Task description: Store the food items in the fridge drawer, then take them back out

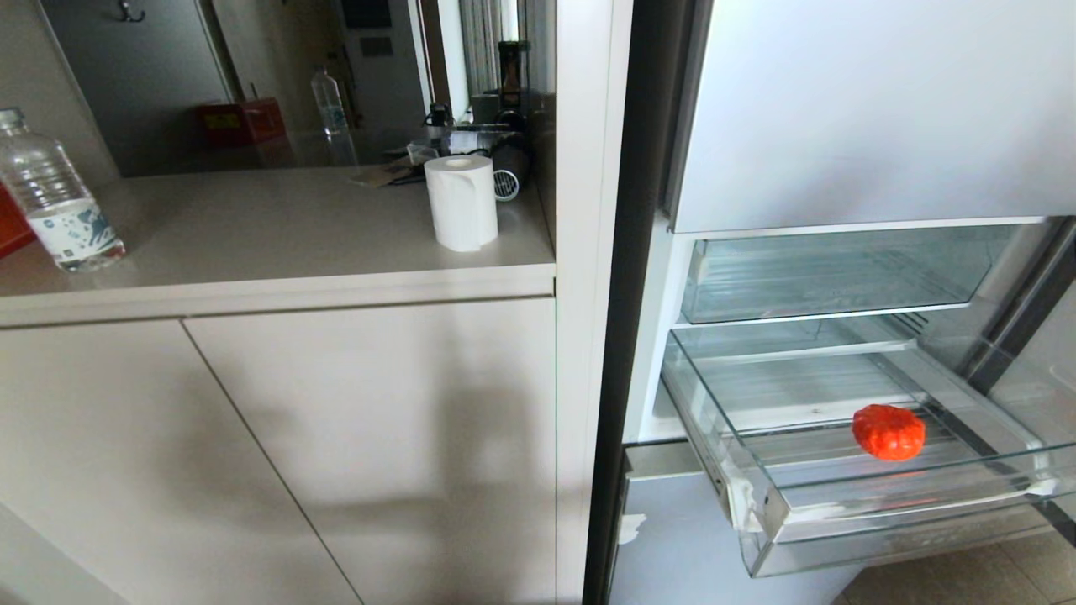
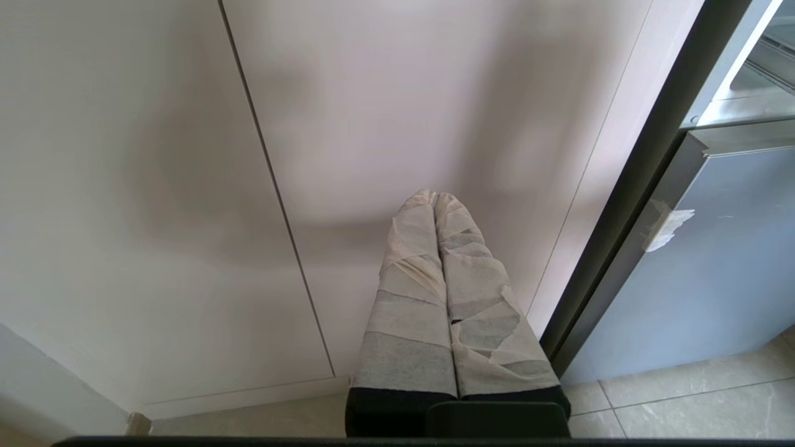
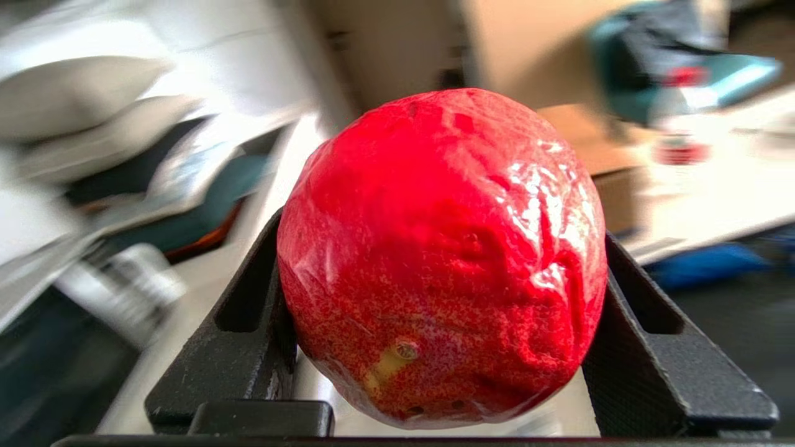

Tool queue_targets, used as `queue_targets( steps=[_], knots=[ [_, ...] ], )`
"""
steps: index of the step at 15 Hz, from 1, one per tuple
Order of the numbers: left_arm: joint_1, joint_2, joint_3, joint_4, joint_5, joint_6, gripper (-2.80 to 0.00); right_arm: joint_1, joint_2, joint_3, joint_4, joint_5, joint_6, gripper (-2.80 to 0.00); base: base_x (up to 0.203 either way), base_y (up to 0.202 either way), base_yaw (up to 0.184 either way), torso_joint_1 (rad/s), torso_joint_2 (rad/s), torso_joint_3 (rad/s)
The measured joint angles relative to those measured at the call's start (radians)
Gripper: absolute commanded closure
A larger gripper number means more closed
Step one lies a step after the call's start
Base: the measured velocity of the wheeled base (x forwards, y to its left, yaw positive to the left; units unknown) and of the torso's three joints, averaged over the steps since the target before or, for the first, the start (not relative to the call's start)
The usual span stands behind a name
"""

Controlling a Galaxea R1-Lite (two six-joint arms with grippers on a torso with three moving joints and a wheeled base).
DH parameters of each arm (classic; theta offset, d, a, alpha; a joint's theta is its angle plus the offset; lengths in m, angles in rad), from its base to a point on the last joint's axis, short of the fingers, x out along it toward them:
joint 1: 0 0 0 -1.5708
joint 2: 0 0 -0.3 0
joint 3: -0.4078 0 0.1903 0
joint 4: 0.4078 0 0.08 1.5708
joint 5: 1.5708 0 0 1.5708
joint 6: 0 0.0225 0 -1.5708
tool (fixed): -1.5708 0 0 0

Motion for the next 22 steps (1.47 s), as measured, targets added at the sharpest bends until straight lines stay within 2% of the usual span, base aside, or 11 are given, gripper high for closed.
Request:
queue_targets(
  steps=[2, 4, 12, 22],
  knots=[
    [0.000, 0.000, 0.000, 0.000, 0.000, 0.000, 0.00, -0.068, 0.101, -0.047, -0.019, -0.001, 0.001, 0.00, 0.000, 0.000, 0.000, 0.000, 0.00, 0.000],
    [0.000, 0.000, 0.000, 0.000, 0.000, 0.000, 0.00, -0.101, 0.217, -0.107, -0.038, -0.006, -0.007, 0.00, 0.000, 0.000, 0.000, 0.000, 0.00, 0.000],
    [0.001, 0.000, 0.000, 0.000, 0.000, 0.000, 0.00, -0.127, 0.704, -0.399, -0.098, -0.006, -0.074, 0.00, 0.000, 0.000, 0.000, 0.000, 0.00, 0.000],
    [0.000, 0.000, 0.000, 0.000, 0.000, 0.000, 0.00, -0.116, 0.939, -0.454, -0.103, -0.002, -0.217, 0.00, 0.000, 0.000, 0.000, 0.000, 0.00, 0.000]
  ],
)
